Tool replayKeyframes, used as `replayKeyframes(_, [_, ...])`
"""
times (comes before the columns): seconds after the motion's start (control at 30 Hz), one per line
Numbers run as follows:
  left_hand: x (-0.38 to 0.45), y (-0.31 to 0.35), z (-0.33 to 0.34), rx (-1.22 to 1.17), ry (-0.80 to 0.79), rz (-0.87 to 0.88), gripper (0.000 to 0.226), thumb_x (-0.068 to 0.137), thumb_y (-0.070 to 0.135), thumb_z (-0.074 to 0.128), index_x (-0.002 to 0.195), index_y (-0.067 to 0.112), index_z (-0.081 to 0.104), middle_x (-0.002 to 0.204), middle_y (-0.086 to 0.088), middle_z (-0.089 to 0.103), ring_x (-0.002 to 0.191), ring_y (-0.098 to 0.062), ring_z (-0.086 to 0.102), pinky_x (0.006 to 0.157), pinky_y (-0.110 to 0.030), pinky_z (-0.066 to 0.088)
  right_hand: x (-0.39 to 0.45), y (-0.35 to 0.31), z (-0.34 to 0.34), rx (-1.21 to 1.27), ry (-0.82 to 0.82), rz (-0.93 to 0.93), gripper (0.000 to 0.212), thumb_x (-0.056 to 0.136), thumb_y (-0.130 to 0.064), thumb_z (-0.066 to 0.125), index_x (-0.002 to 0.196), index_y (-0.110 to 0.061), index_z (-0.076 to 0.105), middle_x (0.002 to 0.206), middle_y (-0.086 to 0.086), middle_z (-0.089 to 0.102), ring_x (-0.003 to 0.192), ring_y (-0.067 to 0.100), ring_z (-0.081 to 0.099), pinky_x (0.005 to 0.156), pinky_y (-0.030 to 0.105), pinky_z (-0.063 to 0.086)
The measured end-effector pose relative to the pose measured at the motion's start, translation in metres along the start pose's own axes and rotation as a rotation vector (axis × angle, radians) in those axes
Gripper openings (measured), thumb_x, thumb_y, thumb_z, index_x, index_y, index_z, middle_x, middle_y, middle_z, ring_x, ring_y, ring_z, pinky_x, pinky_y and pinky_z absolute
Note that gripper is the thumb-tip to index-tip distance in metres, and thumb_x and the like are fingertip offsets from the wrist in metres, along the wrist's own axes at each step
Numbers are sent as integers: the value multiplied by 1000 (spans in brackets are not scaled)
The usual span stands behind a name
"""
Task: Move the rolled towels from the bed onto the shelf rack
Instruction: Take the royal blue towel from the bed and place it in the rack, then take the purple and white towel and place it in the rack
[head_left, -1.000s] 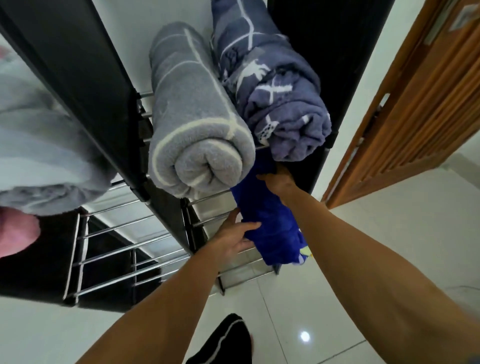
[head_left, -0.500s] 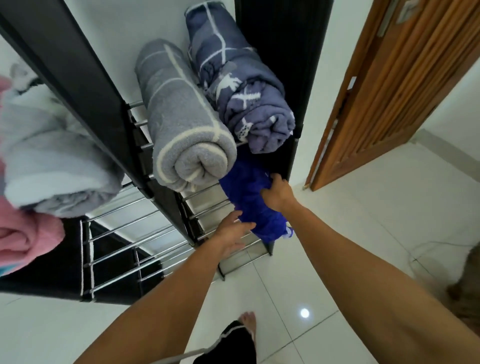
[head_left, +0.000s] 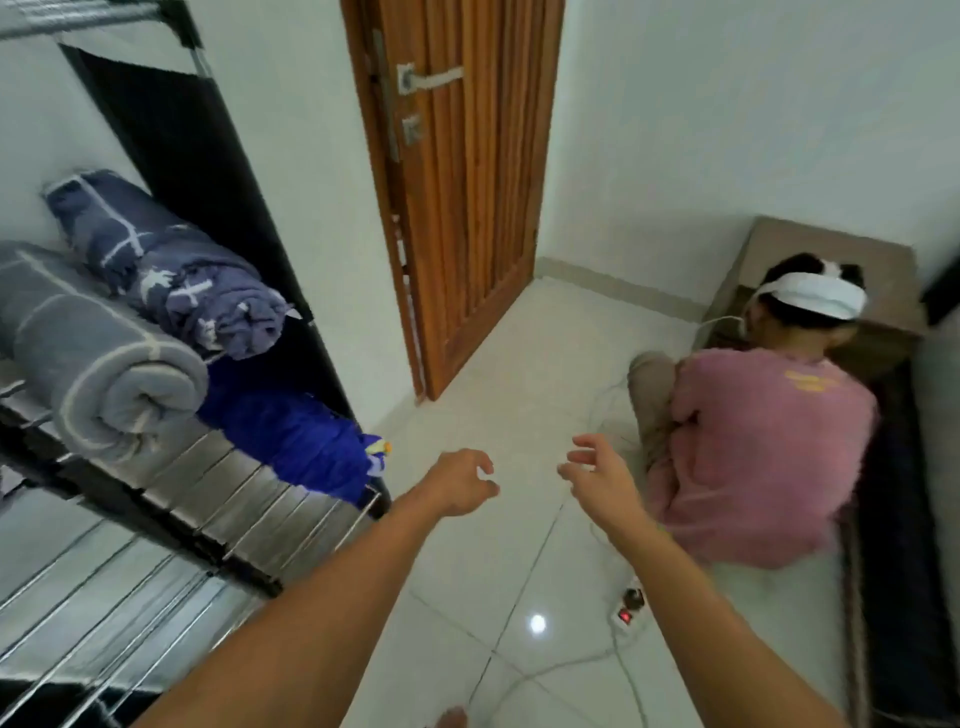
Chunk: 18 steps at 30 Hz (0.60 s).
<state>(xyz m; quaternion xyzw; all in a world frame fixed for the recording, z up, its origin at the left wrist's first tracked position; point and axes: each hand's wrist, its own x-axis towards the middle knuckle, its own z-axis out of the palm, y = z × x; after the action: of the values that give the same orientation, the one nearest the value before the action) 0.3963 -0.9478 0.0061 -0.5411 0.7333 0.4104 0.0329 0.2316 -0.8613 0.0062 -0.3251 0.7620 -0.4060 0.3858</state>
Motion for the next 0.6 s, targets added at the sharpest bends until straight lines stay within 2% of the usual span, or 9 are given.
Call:
replayKeyframes(0.07, [-2,43,29,47,-80,111,40,88,32,63,123,16,59,127,-13,60,118,-26,55,87,-21,38,-25,29,-52,36,152,62,40,84,-11,62,123,-10,55,96,-2,62,93,21,59,86,41,50])
replayKeyframes(0.13, [-7,85,62,100,-163,232,37,88,29,64,121,13,61,123,-13,64,115,-27,58,87,-22,41,-54,60,-99,73,317,115,37,82,-16,63,118,-14,58,98,0,64,96,23,62,89,40,51])
replayKeyframes(0.2, [-21,124,102,183,-274,376,30,88,25,63,115,11,64,117,-12,65,112,-26,59,88,-24,43,-97,89,-137,170,479,177,30,83,-17,62,112,-18,57,99,3,66,94,24,65,84,39,52])
replayKeyframes(0.3, [-44,170,166,265,-424,551,14,87,21,64,100,17,65,103,-8,65,95,-19,59,73,-22,40,-167,133,-180,336,671,287,27,87,-10,58,112,-13,52,90,3,62,80,19,63,73,35,49])
replayKeyframes(0.4, [-79,206,242,383,-560,707,23,85,23,67,103,9,69,103,-12,70,92,-23,62,75,-27,44,-249,182,-215,424,866,421,28,87,-10,59,113,-12,51,90,4,62,81,22,64,74,38,51])
replayKeyframes(0.47, [-101,225,288,476,-657,764,19,84,23,68,97,10,69,97,-15,69,93,-27,65,74,-28,44,-298,210,-231,495,991,492,26,88,-11,59,112,-14,50,85,4,62,84,26,63,75,39,50])
replayKeyframes(0.53, [-134,246,340,557,-748,862,16,83,25,68,94,13,67,101,-16,71,100,-29,66,84,-33,50,-358,238,-243,552,1152,558,28,88,-12,59,115,-13,50,84,3,61,82,24,62,73,37,48])
replayKeyframes(0.6, [-173,268,385,639,-830,960,30,83,29,68,106,10,67,109,-13,70,107,-28,64,92,-33,49,-411,268,-250,608,1295,613,29,89,-11,60,116,-12,51,84,2,61,78,21,60,74,36,47])
